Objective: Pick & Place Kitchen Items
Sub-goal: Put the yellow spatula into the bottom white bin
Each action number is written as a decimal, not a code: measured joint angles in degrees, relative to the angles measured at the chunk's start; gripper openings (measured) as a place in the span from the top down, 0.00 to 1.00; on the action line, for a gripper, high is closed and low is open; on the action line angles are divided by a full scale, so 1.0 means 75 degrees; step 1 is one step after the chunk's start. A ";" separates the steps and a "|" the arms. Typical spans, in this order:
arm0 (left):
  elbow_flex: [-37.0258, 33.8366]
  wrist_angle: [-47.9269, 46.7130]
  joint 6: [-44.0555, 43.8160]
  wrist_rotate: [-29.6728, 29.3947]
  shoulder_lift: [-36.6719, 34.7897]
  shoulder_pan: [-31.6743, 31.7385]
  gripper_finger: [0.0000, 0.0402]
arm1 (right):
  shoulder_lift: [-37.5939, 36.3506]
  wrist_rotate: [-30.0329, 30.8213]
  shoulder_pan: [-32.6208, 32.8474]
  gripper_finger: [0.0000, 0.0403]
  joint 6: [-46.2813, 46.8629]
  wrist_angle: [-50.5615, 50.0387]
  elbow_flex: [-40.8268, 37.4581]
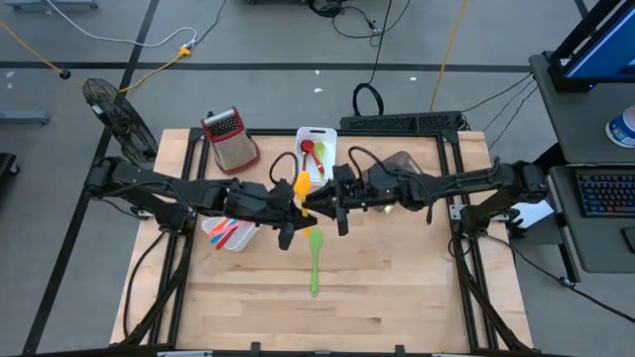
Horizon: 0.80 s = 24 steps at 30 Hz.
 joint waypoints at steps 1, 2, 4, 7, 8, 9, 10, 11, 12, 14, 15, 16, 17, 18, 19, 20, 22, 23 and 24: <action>0.0000 -0.0276 -0.0202 0.0000 0.0002 -0.0017 0.98 | 0.0000 -0.0001 0.0000 0.79 0.0000 -0.0225 0.0000; 0.0000 -0.0545 -0.0400 0.0000 0.0006 -0.0042 0.98 | 0.0000 -0.0001 0.0000 0.77 0.0000 -0.0463 0.0000; -0.0003 -0.1194 -0.0892 -0.0064 0.0012 -0.0108 0.98 | -0.0001 -0.0064 0.0009 0.73 -0.0001 -0.0986 0.0002; -0.0009 -0.2224 -0.1699 -0.0081 -0.0017 -0.0158 0.98 | -0.0017 -0.0417 0.0041 0.69 -0.0009 -0.1824 0.0012; -0.0009 -0.2622 -0.1951 -0.0078 -0.0058 -0.0161 0.98 | -0.0017 -0.0594 0.0043 0.68 -0.0012 -0.2064 0.0012; -0.0009 -0.2974 -0.2194 -0.0077 -0.0088 -0.0161 0.98 | -0.0015 -0.0726 0.0043 0.67 -0.0011 -0.2287 0.0012; -0.0009 -0.3272 -0.2444 -0.0064 -0.0101 -0.0161 0.98 | -0.0015 -0.0839 0.0038 0.67 -0.0023 -0.2471 0.0012; -0.0009 -0.3598 -0.2690 -0.0002 -0.0102 -0.0162 0.98 | -0.0015 -0.0901 0.0036 0.66 -0.0054 -0.2613 0.0012; -0.0009 -0.3966 -0.2897 0.0118 -0.0117 -0.0164 0.98 | -0.0015 -0.0985 0.0029 0.66 -0.0093 -0.2747 0.0012; -0.0017 -0.4593 -0.3282 0.0307 -0.0192 -0.0167 0.98 | -0.0015 -0.1040 0.0034 0.66 -0.0232 -0.3013 0.0012; -0.0009 -0.4796 -0.3467 0.0413 -0.0216 -0.0164 0.98 | -0.0015 -0.1044 0.0052 0.66 -0.0293 -0.3110 0.0009; -0.0002 -0.5051 -0.3635 0.0525 -0.0221 -0.0151 0.98 | -0.0015 -0.1044 0.0071 0.66 -0.0380 -0.3175 0.0009; -0.0003 -0.5389 -0.3788 0.0685 -0.0233 -0.0153 0.98 | -0.0015 -0.1047 0.0076 0.67 -0.0461 -0.3183 0.0009; -0.0013 -0.5760 -0.3920 0.0881 -0.0255 -0.0153 0.98 | -0.0015 -0.1047 0.0102 0.67 -0.0513 -0.3154 0.0009; -0.0017 -0.6116 -0.4063 0.1052 -0.0289 -0.0149 0.98 | -0.0015 -0.1047 0.0127 0.67 -0.0581 -0.3137 0.0009; -0.0013 -0.6367 -0.4216 0.1183 -0.0322 -0.0137 0.98 | -0.0015 -0.1047 0.0136 0.67 -0.0647 -0.3141 0.0009; 0.0000 -0.6996 -0.4437 0.1523 -0.0338 -0.0084 0.98 | -0.0015 -0.1043 0.0172 0.68 -0.0728 -0.3164 0.0009; -0.0007 -0.7376 -0.4517 0.1731 -0.0344 -0.0055 0.98 | -0.0015 -0.1033 0.0175 0.68 -0.0780 -0.3168 0.0009; -0.0012 -0.7707 -0.4565 0.1929 -0.0351 -0.0021 0.98 | -0.0015 -0.1029 0.0175 0.68 -0.0809 -0.3163 0.0009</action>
